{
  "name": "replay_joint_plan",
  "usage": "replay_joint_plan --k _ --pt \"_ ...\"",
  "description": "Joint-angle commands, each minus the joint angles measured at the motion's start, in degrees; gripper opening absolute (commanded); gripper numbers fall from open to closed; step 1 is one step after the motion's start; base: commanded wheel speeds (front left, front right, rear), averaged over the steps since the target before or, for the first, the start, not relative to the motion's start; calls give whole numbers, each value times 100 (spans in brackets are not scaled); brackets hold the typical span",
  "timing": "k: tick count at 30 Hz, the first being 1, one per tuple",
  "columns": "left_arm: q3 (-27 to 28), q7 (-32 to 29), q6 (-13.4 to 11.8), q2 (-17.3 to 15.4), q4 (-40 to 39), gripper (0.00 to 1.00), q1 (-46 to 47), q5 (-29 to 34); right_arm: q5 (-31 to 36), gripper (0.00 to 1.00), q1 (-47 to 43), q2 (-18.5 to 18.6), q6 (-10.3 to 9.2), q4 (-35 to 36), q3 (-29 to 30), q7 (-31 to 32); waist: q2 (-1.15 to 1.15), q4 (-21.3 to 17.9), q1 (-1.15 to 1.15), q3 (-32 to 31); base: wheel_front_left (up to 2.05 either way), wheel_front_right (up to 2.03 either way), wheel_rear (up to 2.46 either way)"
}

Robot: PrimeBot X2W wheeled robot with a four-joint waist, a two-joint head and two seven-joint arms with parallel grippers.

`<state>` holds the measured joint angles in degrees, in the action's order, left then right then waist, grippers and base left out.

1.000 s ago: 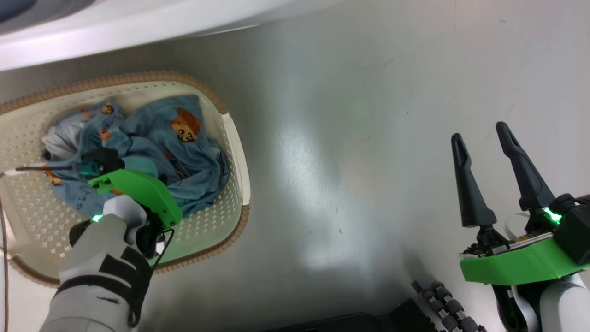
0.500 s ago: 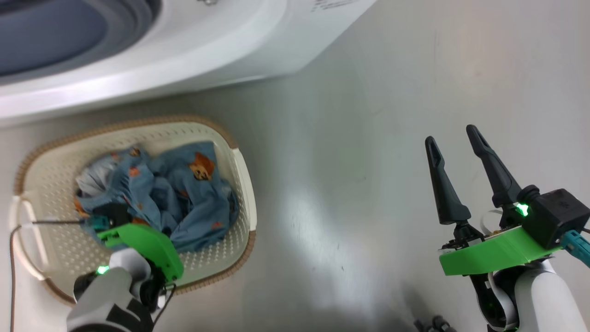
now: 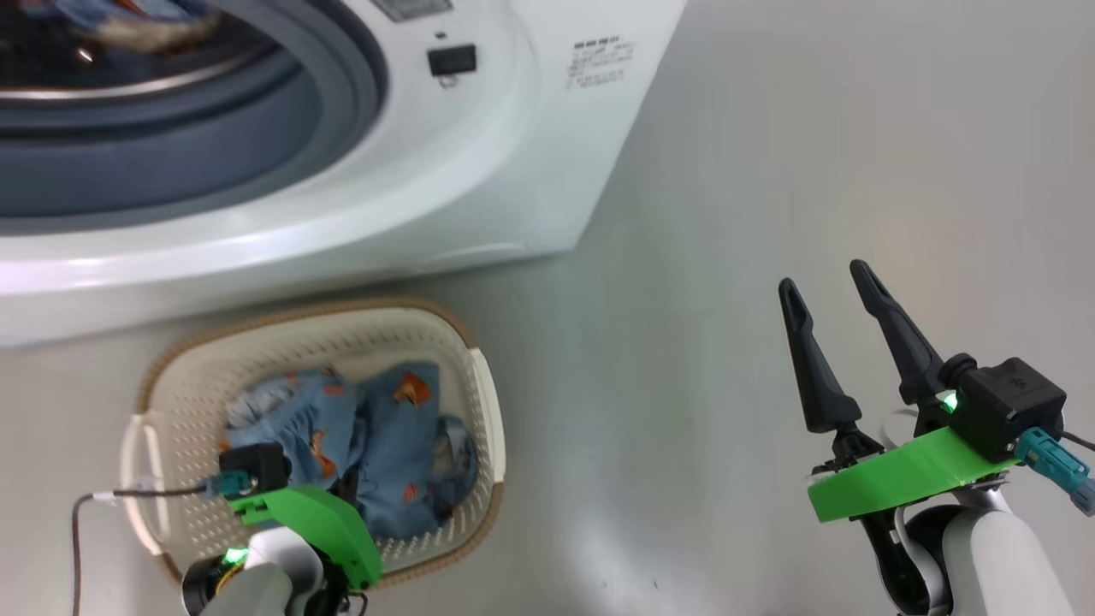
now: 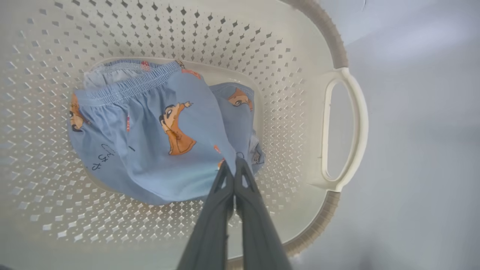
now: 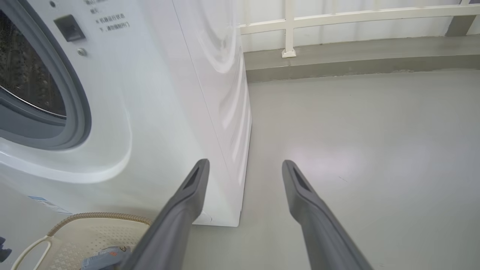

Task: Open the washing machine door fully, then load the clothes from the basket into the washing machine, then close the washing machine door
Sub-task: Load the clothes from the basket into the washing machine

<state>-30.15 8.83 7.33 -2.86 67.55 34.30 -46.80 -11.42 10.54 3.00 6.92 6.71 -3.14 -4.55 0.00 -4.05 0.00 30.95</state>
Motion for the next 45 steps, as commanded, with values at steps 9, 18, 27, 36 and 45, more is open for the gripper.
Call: replay_joint_plan --k 9,18,27,36,45 --pt "-321 529 15 -470 -809 0 -600 -318 -218 100 -322 27 57 -12 -80 -11 0 445 0 -1089 0 0 0" --pt "19 614 15 -884 -1876 0 -1045 -98 -316 100 -557 17 57 -104 -51 -28 0 604 0 -1622 0 0 0" --pt "1160 616 -24 -842 -3585 0 -2117 984 -456 100 -713 11 57 -199 -131 -132 0 671 0 -2158 0 0 0" --pt "1873 617 1 -430 -4707 0 -3009 1440 -605 100 -908 6 57 -339 -182 -212 0 723 0 -2661 0 0 0" --pt "2079 617 12 -231 -5171 0 -3335 1695 -688 100 -963 -2 57 -446 -281 -267 0 703 0 -2791 0 0 0"
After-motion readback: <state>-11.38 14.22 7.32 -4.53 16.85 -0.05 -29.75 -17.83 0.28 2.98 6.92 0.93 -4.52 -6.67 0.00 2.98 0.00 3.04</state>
